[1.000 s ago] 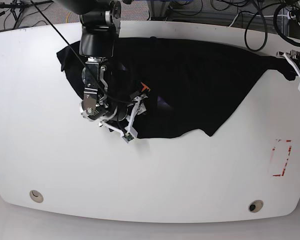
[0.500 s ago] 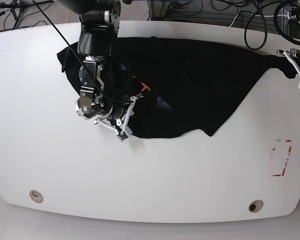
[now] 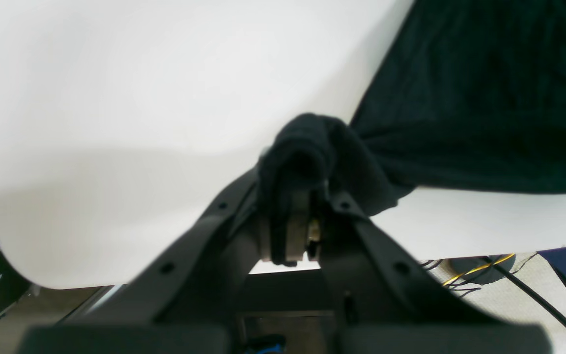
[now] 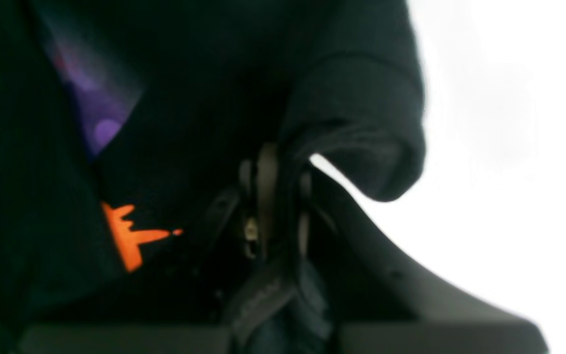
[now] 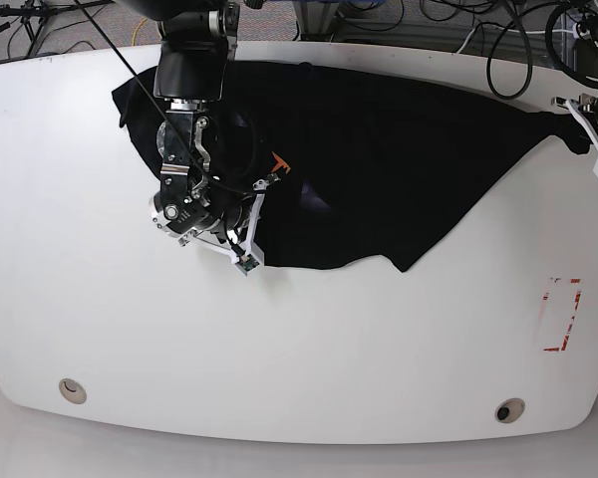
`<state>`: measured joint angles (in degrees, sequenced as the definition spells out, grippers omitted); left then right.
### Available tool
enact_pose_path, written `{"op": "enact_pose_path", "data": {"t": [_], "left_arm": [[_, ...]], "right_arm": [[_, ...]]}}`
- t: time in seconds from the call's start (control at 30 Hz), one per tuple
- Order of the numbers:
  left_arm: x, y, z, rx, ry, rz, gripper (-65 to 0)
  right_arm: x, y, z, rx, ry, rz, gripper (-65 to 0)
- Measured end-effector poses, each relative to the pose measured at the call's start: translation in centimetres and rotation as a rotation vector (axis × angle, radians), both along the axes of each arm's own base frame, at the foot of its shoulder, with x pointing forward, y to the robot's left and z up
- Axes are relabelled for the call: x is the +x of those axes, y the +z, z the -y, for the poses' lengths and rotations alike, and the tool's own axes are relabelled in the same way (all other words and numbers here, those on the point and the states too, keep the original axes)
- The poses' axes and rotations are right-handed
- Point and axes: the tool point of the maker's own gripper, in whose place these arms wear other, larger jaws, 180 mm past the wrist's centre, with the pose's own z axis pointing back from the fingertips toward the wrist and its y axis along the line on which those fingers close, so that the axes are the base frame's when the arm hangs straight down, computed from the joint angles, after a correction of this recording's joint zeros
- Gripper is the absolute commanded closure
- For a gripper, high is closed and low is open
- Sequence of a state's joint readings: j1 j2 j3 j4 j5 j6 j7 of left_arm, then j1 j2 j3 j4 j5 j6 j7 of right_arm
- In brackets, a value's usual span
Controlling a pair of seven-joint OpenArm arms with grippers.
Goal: Fold the T-shirt properly
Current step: 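Drag the grasped fabric with the right gripper away from the left gripper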
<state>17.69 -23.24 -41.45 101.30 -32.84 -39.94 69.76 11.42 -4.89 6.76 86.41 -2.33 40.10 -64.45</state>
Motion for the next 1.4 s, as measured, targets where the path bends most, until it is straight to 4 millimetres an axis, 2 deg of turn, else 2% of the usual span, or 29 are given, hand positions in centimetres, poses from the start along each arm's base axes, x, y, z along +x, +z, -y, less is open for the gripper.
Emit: {"op": "enact_pose_path", "data": {"t": [0.17, 0.2, 0.37, 0.57, 0.73, 0.87, 1.0, 1.17, 1.23, 1.3, 1.4], "left_arm": [[0.7, 0.4, 0.1, -0.004, -0.001, 0.024, -0.1], [0.8, 0.4, 0.1, -0.004, 0.002, 0.021, -0.1], [1.9, 0.8, 0.5, -0.014, 0.007, 0.046, 0.0], [3.3, 1.5, 0.8, -0.024, 0.004, 0.087, -0.2], [3.3, 1.5, 0.7, -0.017, 0.015, 0.076, -0.1], [4.2, 1.7, 1.2, -0.034, 0.024, 0.091, -0.1], [7.4, 3.6, 1.8, -0.039, 0.030, 0.141, 0.0], [13.7, 10.0, 3.6, -0.070, -0.034, 0.384, 0.0], [14.8, 11.8, 4.1, -0.067, -0.055, 0.441, 0.0], [15.2, 11.3, 5.1, -0.043, -0.085, 0.414, 0.0], [14.4, 9.1, 6.4, -0.044, -0.123, 0.333, 0.0]], "right_arm": [[1.0, 2.6, 0.2, -0.031, 0.019, 0.082, -1.4], [1.2, 3.5, 0.4, -0.038, 0.019, 0.110, -1.3], [1.6, 5.7, 2.5, -0.088, 0.000, 0.172, -1.1], [1.2, 6.2, 4.2, -0.136, -0.020, 0.179, -0.6], [0.8, 6.2, 3.5, -0.119, -0.019, 0.180, -0.3], [1.0, 6.8, 3.0, -0.104, -0.018, 0.200, -0.4], [2.3, 7.9, 3.6, -0.117, -0.025, 0.231, -1.0], [5.0, 11.1, 4.6, -0.123, -0.049, 0.322, -2.8], [5.8, 12.2, 4.9, -0.124, -0.051, 0.359, -25.6], [5.7, 12.1, 5.6, -0.148, -0.049, 0.356, -33.9], [5.0, 11.2, 6.4, -0.163, -0.046, 0.329, -44.2]]}}
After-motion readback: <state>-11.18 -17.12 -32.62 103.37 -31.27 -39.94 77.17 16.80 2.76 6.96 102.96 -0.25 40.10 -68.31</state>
